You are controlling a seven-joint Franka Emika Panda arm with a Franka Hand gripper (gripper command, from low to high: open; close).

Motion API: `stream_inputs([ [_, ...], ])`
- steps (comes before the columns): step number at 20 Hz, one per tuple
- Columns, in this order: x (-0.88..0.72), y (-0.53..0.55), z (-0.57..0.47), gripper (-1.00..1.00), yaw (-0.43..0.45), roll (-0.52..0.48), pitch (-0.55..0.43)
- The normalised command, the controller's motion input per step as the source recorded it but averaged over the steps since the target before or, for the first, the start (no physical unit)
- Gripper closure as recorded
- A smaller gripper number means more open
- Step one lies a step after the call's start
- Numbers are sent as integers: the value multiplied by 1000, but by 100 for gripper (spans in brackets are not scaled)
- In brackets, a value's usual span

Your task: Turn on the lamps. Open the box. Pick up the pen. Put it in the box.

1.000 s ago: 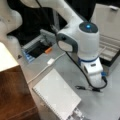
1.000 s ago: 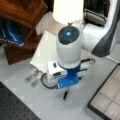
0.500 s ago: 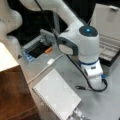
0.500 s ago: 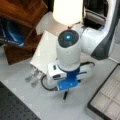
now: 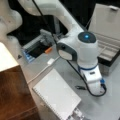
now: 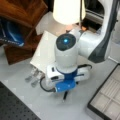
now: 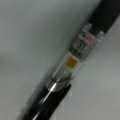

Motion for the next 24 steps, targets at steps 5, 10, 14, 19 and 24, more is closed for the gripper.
stream_inputs([
  [5, 27, -4, -100, -100, 48, -62, -53],
  [10, 1, 66, -109, -100, 29, -50, -78],
  [14, 16, 67, -121, -100, 14, -56, -109],
  [19, 21, 48, -101, -100, 17, -58, -117],
  [24, 38, 33, -86, 100, 15, -67, -116],
])
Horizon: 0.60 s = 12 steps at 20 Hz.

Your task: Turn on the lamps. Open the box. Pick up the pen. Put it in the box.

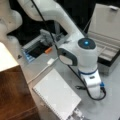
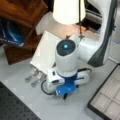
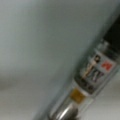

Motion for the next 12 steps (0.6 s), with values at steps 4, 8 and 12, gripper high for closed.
stream_inputs([
  [4, 39, 36, -84, 100, 5, -70, -100],
  [8, 50, 26, -76, 100, 3, -65, -98],
  [12, 56, 6, -82, 100, 1, -69, -100],
])
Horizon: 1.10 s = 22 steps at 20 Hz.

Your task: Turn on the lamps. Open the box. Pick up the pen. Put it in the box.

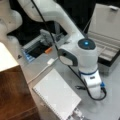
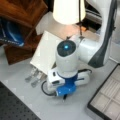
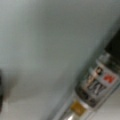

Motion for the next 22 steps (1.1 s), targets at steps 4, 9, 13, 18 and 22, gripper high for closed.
stream_inputs([
  [4, 55, 9, -82, 100, 0, -66, -96],
  [9, 26, 30, -73, 100, -6, -70, -89],
  [13, -8, 72, -59, 100, -9, -72, -77],
  [18, -70, 170, 12, 100, -33, -74, -57],
  [22, -132, 232, 152, 100, -137, -83, 3],
])
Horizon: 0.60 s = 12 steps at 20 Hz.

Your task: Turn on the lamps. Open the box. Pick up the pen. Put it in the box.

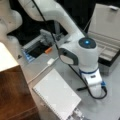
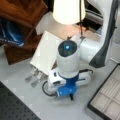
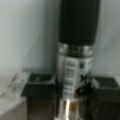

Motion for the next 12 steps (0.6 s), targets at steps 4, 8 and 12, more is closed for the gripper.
stream_inputs([
  [4, -201, 221, 296, 100, -267, -112, 61],
  [8, -208, 154, 383, 100, -247, -140, 94],
  [12, -145, 95, 339, 100, -243, -153, 81],
])
